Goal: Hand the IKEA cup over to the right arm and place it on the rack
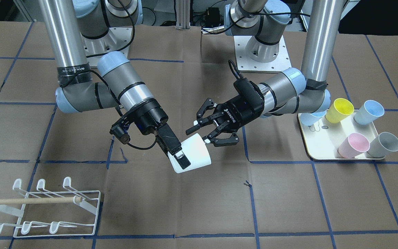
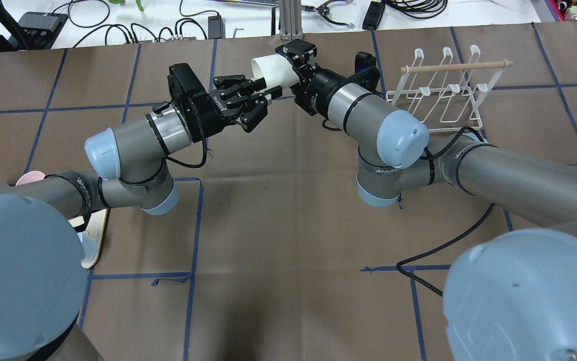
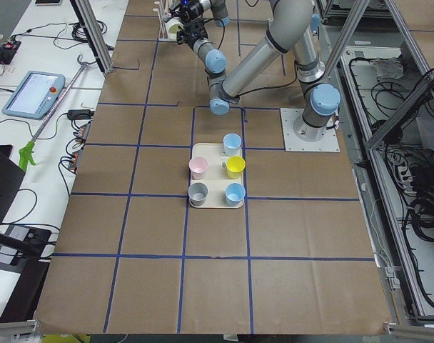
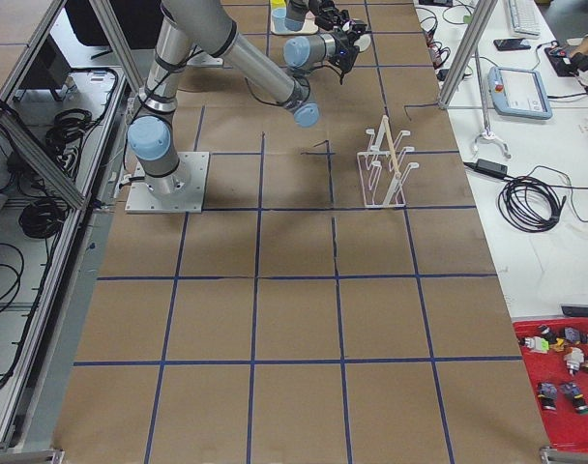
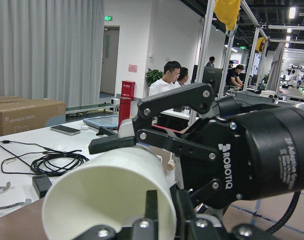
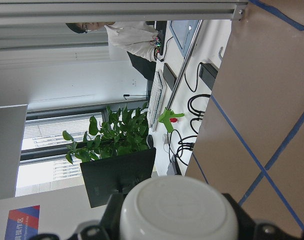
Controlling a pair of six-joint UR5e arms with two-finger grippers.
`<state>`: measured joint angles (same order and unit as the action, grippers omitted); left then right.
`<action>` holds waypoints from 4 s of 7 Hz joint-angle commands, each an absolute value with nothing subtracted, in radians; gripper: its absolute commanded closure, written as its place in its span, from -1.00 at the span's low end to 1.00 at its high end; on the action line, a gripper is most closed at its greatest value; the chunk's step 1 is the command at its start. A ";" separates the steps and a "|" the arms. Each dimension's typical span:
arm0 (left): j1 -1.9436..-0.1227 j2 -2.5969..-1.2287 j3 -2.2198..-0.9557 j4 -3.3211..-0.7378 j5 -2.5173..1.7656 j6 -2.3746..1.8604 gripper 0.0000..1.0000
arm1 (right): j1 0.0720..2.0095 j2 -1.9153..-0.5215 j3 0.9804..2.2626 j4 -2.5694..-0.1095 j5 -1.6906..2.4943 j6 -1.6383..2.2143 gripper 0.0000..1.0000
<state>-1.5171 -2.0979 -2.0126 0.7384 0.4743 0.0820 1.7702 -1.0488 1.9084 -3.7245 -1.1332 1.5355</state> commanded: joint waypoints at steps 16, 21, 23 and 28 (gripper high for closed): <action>-1.566 -1.867 -1.703 -0.578 1.490 0.044 -0.98 | 1.374 -1.054 1.798 -3.585 -1.138 -0.044 0.34; -1.566 -1.616 -1.575 -1.441 1.566 0.041 -0.99 | 1.373 -0.989 1.792 -3.586 -1.183 -0.141 0.34; -1.566 -1.585 -1.606 -1.448 1.566 0.043 -0.99 | 1.374 -0.939 1.760 -3.593 -1.181 -0.141 0.33; -1.337 -1.389 -1.837 -1.463 1.624 0.246 -0.99 | 1.379 -0.933 1.784 -3.593 -1.175 -0.133 -0.99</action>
